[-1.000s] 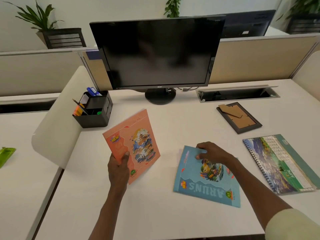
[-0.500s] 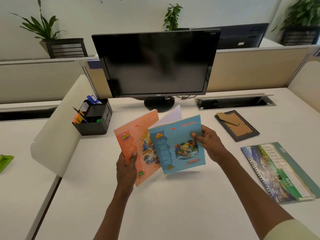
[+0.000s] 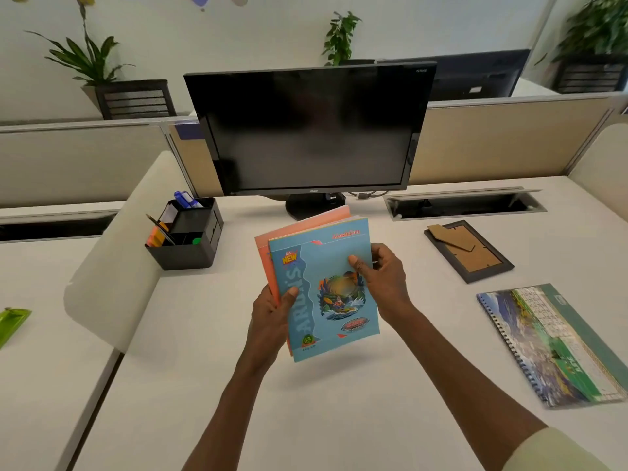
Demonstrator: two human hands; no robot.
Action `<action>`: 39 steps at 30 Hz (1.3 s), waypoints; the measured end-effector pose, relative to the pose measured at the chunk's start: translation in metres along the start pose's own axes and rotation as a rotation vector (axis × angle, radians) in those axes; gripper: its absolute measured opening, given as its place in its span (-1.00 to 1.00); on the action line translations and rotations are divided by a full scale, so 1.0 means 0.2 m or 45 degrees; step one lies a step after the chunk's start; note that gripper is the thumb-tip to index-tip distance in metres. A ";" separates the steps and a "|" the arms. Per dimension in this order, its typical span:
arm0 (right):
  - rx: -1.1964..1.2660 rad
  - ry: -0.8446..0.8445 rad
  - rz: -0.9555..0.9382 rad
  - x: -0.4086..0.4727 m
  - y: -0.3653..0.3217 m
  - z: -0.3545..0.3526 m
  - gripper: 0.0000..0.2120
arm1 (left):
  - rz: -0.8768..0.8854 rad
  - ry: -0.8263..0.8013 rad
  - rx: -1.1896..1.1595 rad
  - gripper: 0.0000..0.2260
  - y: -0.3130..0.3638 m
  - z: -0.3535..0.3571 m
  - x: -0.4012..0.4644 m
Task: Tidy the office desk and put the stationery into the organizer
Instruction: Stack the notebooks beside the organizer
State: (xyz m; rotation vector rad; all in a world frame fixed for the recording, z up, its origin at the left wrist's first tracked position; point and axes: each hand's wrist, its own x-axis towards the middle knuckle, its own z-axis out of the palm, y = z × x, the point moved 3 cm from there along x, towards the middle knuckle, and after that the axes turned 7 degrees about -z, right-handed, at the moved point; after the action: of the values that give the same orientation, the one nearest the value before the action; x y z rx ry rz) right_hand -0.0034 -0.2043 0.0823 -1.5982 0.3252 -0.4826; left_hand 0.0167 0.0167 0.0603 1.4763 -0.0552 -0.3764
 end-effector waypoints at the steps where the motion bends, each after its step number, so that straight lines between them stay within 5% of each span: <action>1: -0.021 -0.001 -0.003 0.00 0.00 0.00 -0.56 | -0.008 0.000 0.009 -0.79 0.00 0.00 0.01; 4: 0.033 -0.189 0.113 0.01 0.02 -0.01 -0.39 | -0.033 -0.014 0.052 -0.80 0.00 0.01 0.04; 7: 0.153 -0.303 0.184 0.01 0.06 -0.03 -0.61 | -0.034 -0.031 0.131 -0.80 0.00 0.02 0.07; 39: -0.026 -0.138 0.165 -0.02 0.28 0.08 -0.62 | -0.048 0.000 0.286 -0.71 -0.12 -0.01 0.19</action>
State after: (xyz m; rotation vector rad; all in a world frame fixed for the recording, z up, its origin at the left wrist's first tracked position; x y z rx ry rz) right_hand 0.0054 -0.1925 0.0253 -1.6050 0.3496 -0.2928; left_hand 0.0476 0.0065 0.0292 1.7007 -0.0720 -0.4108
